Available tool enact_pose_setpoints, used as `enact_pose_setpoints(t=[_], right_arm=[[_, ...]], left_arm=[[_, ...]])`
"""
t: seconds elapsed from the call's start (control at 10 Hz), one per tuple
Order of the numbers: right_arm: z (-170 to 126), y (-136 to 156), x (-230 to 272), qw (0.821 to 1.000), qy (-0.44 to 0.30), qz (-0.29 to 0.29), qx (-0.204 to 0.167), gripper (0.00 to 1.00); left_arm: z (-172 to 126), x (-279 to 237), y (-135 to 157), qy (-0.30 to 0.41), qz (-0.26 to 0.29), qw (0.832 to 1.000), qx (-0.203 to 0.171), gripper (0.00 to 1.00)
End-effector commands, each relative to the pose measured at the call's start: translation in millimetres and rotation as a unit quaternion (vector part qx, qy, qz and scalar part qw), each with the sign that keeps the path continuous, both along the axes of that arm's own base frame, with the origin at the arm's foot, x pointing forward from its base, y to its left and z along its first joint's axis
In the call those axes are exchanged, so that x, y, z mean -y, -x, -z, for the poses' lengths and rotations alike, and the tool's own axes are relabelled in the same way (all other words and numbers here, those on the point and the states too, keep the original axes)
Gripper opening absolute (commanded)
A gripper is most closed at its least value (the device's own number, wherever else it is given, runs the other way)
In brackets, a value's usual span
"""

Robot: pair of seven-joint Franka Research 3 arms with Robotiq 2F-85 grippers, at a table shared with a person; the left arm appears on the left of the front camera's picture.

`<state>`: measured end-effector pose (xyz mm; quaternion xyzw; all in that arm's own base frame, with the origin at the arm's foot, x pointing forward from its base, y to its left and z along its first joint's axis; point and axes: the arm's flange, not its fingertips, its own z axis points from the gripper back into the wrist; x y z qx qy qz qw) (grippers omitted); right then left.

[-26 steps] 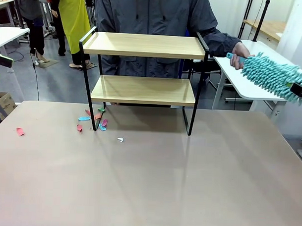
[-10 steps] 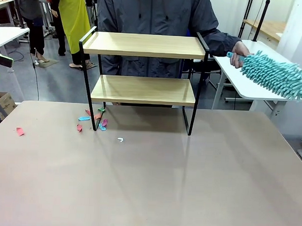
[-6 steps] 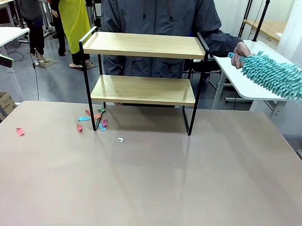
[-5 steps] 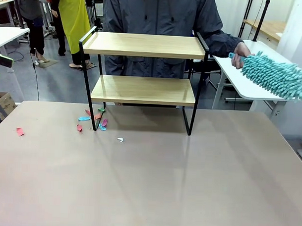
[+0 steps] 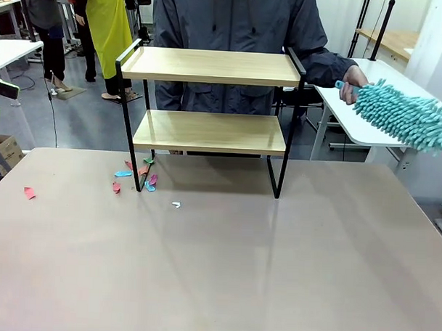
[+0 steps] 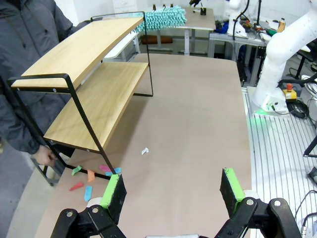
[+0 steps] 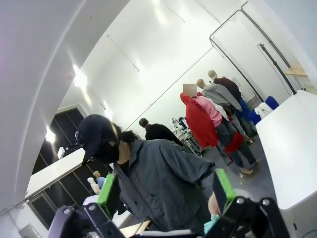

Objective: Clean the shelf.
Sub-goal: Hand the Duster back to the human.

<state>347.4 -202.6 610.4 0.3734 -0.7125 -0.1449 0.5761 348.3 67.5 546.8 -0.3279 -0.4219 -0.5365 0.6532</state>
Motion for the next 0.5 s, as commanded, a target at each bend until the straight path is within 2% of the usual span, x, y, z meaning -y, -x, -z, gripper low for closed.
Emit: enact_pose_setpoints(t=[0.0, 0.4], right_arm=[[1.4, -0.3, -2.1, 1.000, -0.002, 0.010, 0.007, 1.00], [1.4, -0.3, -2.1, 1.000, -0.002, 0.010, 0.007, 1.00]], left_arm=[[-1.1, 0.7, -0.7, 0.012, 0.004, 1.000, 0.012, 1.00], [-1.1, 0.7, -0.7, 0.012, 0.004, 1.000, 0.012, 1.00]])
